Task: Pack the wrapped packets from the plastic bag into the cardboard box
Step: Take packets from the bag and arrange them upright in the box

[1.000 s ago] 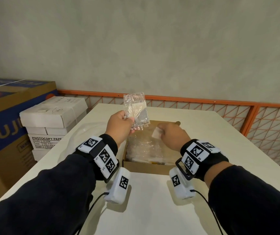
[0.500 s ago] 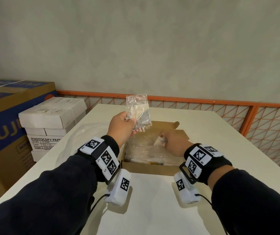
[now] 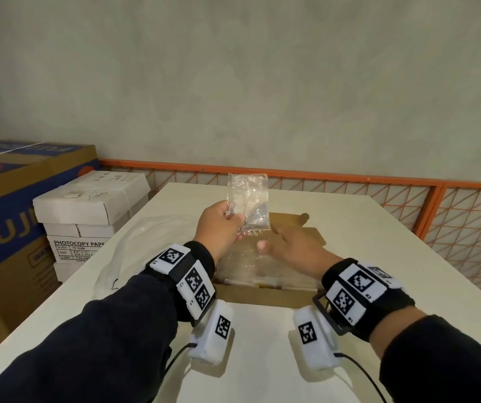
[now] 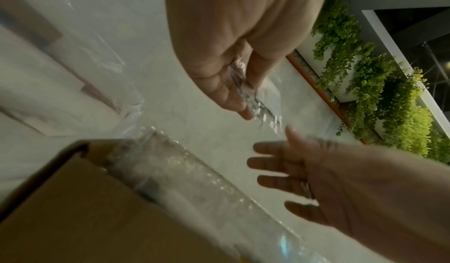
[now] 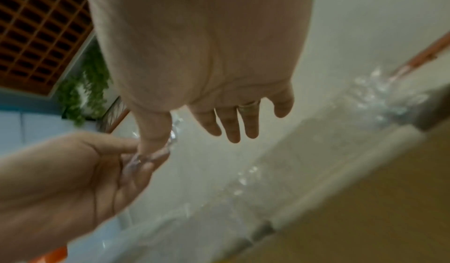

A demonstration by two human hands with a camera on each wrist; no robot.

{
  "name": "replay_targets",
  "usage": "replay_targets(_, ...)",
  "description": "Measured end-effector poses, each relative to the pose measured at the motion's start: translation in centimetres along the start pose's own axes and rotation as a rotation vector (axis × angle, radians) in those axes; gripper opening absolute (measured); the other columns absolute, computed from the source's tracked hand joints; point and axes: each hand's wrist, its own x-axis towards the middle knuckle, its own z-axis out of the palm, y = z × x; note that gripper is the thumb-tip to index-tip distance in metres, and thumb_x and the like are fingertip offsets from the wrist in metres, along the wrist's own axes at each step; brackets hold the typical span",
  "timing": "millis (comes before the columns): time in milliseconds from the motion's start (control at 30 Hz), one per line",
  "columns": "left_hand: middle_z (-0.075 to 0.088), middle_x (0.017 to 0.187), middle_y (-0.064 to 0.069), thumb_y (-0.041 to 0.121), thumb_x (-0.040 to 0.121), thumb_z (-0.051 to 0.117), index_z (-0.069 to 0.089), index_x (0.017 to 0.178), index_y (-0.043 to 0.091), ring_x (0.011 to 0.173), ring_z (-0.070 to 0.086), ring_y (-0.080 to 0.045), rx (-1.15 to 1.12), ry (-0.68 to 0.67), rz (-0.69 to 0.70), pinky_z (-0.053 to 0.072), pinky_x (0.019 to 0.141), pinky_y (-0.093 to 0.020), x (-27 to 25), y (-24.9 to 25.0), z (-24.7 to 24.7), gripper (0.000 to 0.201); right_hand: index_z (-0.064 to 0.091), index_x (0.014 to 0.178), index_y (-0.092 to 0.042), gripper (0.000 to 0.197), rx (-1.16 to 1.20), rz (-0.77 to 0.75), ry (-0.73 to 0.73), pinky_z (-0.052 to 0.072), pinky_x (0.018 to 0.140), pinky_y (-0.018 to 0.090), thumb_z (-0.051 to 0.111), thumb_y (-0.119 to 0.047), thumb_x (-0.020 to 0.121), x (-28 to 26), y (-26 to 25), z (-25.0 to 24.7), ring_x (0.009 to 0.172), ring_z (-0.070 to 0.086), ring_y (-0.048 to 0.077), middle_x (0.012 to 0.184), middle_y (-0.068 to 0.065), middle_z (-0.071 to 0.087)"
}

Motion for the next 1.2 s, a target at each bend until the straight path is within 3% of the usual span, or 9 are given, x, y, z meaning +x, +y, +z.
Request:
replay_targets(100,0.05,0.082,-0.015,0.004,0.087,0.057,0.051,0.082,0.009,0.072,0.052,-0.022,0.017,-0.046,0.014,0.054,0.067,-0.033,-0.2,-0.3,0.6,0.009,0.059,0.106,-0.012,0.03,0.26,0.006,0.278,0.043,0.074,0.026,0.058,-0.037,0.089,1.0,-0.2,-0.3,0.092,0.059,0.018,0.103,0.005,0.064)
replay_targets(133,0.049,0.082,-0.014,0.004,0.087,0.059,0.051,0.085,0.01,0.071,0.051,-0.021,0.022,-0.064,0.013,0.053,0.063,-0.029,-0.2,-0.3,0.9,0.01,0.057,0.085,-0.012,0.018,0.333,0.012,0.343,0.041,0.066,0.028,0.06,-0.029,0.088,1.3,-0.1,-0.4,0.078,0.055,0.018,0.086,0.007,0.061)
replay_targets(200,0.054,0.082,-0.012,0.006,0.09,0.056,0.052,0.094,0.01,0.066,0.055,-0.018,0.024,-0.083,0.013,0.052,0.061,-0.022,-0.1,-0.2,1.5,0.006,0.045,0.066,-0.014,0.026,0.412,0.057,0.417,0.041,0.064,0.031,0.061,-0.021,0.086,1.9,0.5,-0.6,0.068,0.049,0.02,0.072,0.012,0.054)
replay_targets(267,0.06,0.091,-0.005,0.007,0.094,0.05,0.053,0.107,0.012,0.068,0.061,-0.013,0.08,-0.086,0.013,0.055,0.064,-0.019,0.4,-0.4,1.7,0.015,0.045,0.067,-0.013,0.026,0.431,0.109,0.496,0.043,0.066,0.034,0.06,-0.02,0.087,1.9,1.1,-1.0,0.068,0.05,0.021,0.073,0.016,0.056)
replay_targets(400,0.061,0.106,-0.007,0.013,0.09,0.051,0.052,0.104,0.015,0.097,0.06,-0.026,0.489,-0.111,0.027,0.051,0.089,-0.042,1.3,-1.0,1.9,0.014,0.043,0.065,-0.014,0.027,0.488,0.18,0.623,0.045,0.069,0.036,0.054,-0.013,0.09,1.2,3.0,-2.3,0.073,0.053,0.023,0.074,0.011,0.056)
replay_targets(567,0.063,0.093,0.0,0.007,0.089,0.053,0.064,0.095,0.013,0.09,0.058,-0.018,0.718,-0.202,0.091,0.044,0.082,-0.026,1.8,-1.3,2.6,0.013,0.043,0.068,-0.012,0.023,0.51,0.215,0.668,0.045,0.07,0.039,0.052,-0.011,0.09,0.3,4.9,-3.5,0.076,0.053,0.025,0.078,0.014,0.055)
replay_targets(767,0.068,0.11,-0.002,0.011,0.094,0.05,0.069,0.108,0.014,0.092,0.057,-0.013,0.85,-0.287,0.072,0.039,0.082,-0.02,1.7,-1.6,3.5,0.023,0.042,0.065,-0.015,0.027,0.478,0.201,0.652,0.049,0.076,0.044,0.051,-0.013,0.09,-0.1,5.3,-3.7,0.08,0.056,0.028,0.082,0.014,0.058)
replay_targets(1033,0.064,0.124,-0.001,-0.004,0.09,0.047,0.068,0.113,0.014,0.112,0.059,-0.015,1.021,-0.452,0.126,0.041,0.103,-0.026,1.6,-1.6,4.4,0.036,0.048,0.072,-0.012,0.02,0.45,0.18,0.588,0.05,0.081,0.045,0.05,-0.014,0.092,-0.2,5.7,-3.6,0.077,0.053,0.024,0.083,0.011,0.059)
replay_targets(1200,0.062,0.124,-0.005,-0.006,0.09,0.046,0.063,0.121,0.013,0.111,0.059,-0.021,1.171,-0.514,0.094,0.045,0.1,-0.03,1.5,-1.6,4.9,0.04,0.05,0.076,-0.009,0.016,0.429,0.169,0.545,0.047,0.074,0.041,0.049,-0.013,0.092,0.1,5.6,-3.3,0.074,0.05,0.023,0.08,0.01,0.056)
